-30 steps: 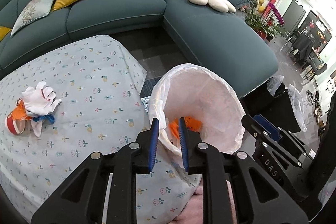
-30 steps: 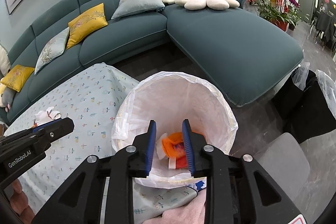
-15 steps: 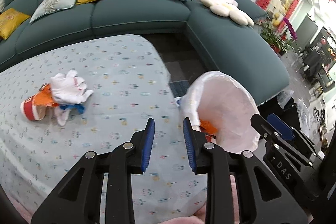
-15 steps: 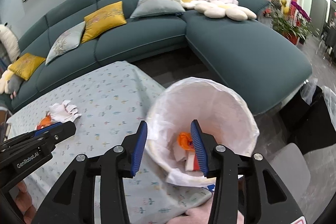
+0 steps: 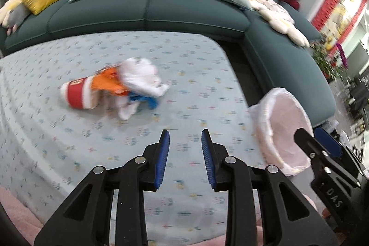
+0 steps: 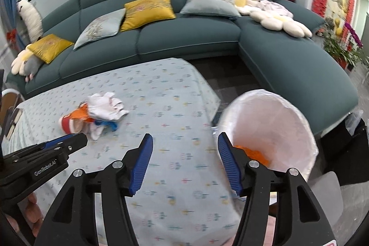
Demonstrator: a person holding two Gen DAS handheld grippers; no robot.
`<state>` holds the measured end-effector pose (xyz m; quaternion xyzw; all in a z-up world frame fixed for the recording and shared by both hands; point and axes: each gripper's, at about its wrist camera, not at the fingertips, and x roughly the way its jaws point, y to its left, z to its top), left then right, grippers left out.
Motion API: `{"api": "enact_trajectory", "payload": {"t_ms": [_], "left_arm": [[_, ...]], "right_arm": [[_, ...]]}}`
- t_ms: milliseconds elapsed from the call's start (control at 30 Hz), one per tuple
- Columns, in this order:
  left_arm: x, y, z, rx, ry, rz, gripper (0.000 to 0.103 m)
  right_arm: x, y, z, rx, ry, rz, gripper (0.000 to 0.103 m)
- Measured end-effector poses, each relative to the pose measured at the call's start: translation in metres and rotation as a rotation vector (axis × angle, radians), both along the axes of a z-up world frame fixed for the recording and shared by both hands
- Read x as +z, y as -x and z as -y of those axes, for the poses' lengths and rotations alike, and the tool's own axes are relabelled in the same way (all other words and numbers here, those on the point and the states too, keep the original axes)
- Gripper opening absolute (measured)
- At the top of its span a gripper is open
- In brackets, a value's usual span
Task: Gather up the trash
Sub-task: 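Open both tools over the bin and move them back over the table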
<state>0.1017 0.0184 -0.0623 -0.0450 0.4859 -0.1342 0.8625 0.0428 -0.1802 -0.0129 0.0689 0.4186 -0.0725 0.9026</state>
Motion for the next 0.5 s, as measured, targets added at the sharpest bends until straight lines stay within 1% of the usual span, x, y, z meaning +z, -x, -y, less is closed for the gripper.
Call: {"api": "enact_trajectory", "payload": {"t_ms": [100, 333, 500], "left_arm": [[-0.005, -0.002, -0.029, 0.050, 0.000, -0.013, 0.028], [-0.012, -0.007, -0.077, 0.126, -0.022, -0.021, 0.028], [-0.020, -0.011, -0.110, 0.177, -0.013, -0.044, 0.028]], "right_arm": [[-0.001, -0.006, -0.019, 0.022, -0.003, -0.006, 0.057], [-0.002, -0.021, -0.063, 0.086, 0.009, -0.018, 0.057], [-0.008, -0.032, -0.088, 0.120, 0.014, -0.033, 0.057]]}}
